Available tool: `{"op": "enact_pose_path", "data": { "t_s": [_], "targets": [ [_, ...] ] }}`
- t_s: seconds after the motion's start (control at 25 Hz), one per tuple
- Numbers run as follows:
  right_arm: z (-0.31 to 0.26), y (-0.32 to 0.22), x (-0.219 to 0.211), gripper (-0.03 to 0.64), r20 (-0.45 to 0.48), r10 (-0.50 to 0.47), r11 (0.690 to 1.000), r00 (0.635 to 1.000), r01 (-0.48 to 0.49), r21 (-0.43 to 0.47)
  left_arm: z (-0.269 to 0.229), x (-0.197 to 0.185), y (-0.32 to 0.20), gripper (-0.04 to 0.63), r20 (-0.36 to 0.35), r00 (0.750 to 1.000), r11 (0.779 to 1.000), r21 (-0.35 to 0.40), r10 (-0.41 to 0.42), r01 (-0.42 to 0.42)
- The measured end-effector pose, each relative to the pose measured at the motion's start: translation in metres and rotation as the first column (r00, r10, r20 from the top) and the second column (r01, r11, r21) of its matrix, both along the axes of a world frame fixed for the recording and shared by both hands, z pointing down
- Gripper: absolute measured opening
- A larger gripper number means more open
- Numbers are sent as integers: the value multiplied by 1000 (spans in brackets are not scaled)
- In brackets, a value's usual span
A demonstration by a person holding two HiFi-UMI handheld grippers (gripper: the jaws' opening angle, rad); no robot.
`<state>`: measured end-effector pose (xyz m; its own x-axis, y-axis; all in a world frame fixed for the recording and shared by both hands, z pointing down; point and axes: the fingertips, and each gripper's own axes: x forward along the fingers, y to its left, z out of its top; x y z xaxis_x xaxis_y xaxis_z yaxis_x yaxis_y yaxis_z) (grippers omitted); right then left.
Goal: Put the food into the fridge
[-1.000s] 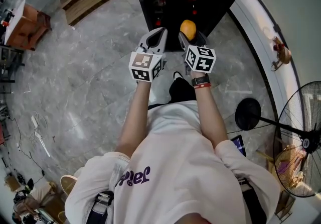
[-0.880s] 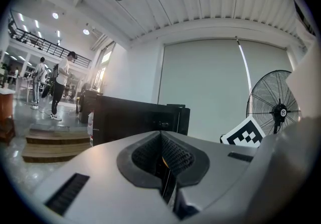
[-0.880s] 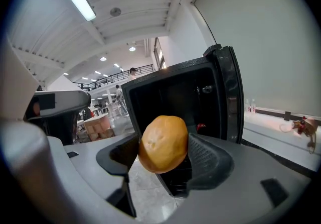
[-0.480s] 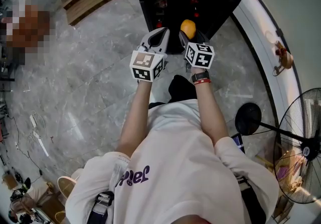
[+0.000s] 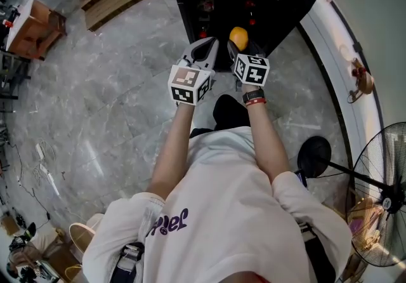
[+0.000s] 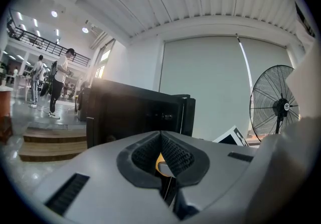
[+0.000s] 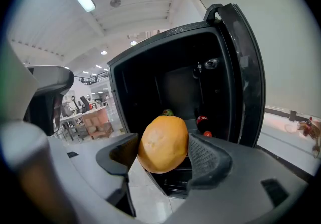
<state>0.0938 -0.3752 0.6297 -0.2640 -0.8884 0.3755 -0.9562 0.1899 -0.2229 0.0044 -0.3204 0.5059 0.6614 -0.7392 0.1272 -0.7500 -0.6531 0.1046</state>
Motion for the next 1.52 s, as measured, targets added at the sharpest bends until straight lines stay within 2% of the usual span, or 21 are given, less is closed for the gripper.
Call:
{"op": "enact_pose_path", "data": {
  "t_s": [0.4, 0.68, 1.52],
  "targets": [
    [31, -31, -2, 321, -33, -25, 999, 999, 24, -42, 14, -2, -28, 18, 14, 999, 999, -12, -32, 32],
    [47, -54, -1, 321, -43, -47, 998, 998, 45, -51, 23, 4, -45, 18, -2, 1000, 999, -17, -30, 30],
    [87, -136, -1, 322, -39, -45, 999, 998, 44, -28, 61, 3, -86, 18, 1, 999, 999, -25, -39, 39]
  ]
}}
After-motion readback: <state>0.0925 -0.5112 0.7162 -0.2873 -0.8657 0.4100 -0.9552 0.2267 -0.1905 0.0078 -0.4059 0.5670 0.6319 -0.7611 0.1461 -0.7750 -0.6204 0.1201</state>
